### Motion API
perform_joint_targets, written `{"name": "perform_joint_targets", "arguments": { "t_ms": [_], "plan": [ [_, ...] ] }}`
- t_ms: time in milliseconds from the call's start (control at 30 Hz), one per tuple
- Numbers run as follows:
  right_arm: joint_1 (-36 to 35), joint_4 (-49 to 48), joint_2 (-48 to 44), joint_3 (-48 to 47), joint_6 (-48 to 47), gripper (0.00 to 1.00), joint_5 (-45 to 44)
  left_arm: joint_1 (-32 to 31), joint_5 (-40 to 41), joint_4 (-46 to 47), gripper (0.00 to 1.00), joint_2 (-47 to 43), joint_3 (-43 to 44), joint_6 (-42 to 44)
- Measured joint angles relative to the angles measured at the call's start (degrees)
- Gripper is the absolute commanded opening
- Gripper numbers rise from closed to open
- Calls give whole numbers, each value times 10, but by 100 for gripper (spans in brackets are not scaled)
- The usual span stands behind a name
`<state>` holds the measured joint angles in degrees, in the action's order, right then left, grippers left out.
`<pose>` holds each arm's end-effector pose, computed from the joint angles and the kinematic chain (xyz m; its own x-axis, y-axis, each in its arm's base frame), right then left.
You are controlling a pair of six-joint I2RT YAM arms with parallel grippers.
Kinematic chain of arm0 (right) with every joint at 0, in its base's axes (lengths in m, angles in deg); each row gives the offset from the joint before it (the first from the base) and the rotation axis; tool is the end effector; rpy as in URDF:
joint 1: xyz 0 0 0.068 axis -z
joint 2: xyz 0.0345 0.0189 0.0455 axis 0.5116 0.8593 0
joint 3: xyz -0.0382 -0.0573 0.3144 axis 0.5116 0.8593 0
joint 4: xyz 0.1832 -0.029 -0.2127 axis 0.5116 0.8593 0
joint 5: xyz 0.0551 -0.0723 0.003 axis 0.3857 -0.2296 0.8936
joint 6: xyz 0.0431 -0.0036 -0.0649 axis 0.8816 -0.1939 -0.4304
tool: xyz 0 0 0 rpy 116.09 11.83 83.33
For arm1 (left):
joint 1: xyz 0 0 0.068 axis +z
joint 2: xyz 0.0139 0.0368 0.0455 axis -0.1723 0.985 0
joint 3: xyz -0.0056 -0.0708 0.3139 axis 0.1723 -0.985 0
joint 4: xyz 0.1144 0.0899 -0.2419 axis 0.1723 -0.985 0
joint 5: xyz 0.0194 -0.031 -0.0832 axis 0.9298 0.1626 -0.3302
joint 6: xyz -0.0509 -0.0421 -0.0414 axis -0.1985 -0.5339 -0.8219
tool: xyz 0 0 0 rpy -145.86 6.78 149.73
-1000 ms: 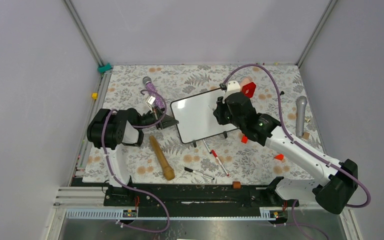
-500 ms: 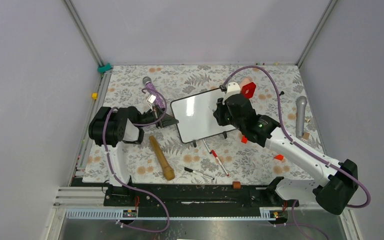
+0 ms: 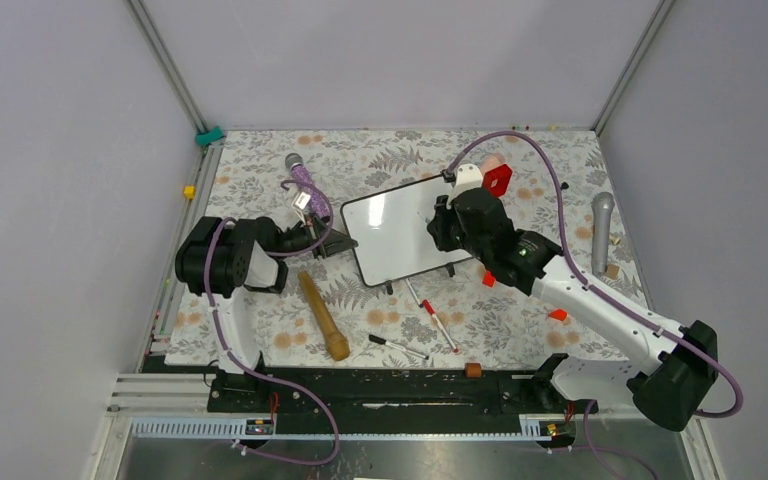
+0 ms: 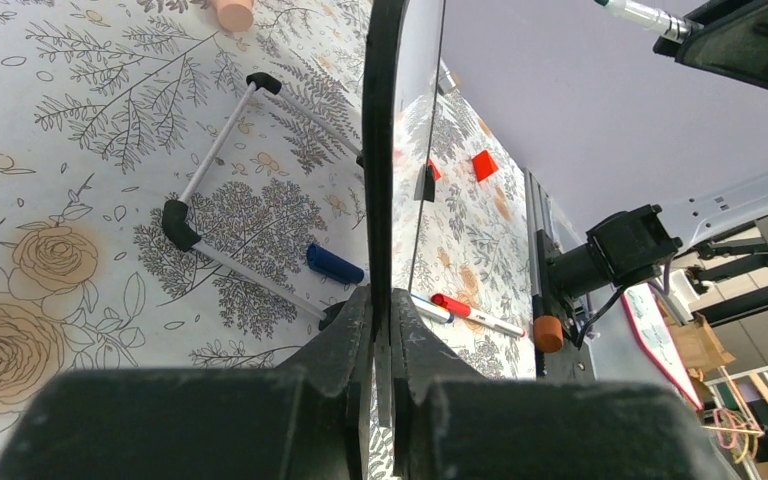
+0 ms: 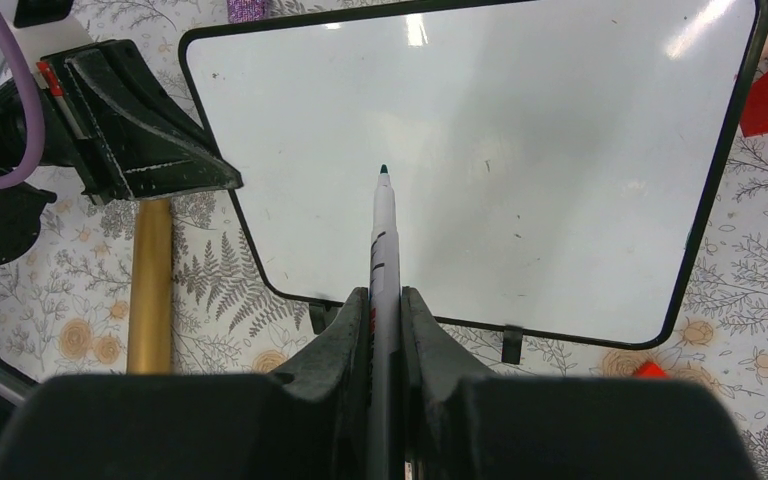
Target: Write a sentence on the whiteboard
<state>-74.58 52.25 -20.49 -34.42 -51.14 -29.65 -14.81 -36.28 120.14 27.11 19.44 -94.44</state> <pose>0.2317 0.2013 0.3689 -0.4386 -0.0126 -0.8986 -0.4111 0.8920 0.1881 0.3369 -0.0897 0.1497 -0.6517 -0.2462 -0.7174 0.6824 0.2227 -0.6963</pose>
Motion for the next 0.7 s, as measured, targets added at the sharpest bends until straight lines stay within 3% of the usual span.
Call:
{"name": "perform_joint_targets", "arguments": {
  "t_ms": [700],
  "plan": [
    [0,3,37,-19,8,0,3,-14,-20,-5,2,2,28,-15]
  ]
}}
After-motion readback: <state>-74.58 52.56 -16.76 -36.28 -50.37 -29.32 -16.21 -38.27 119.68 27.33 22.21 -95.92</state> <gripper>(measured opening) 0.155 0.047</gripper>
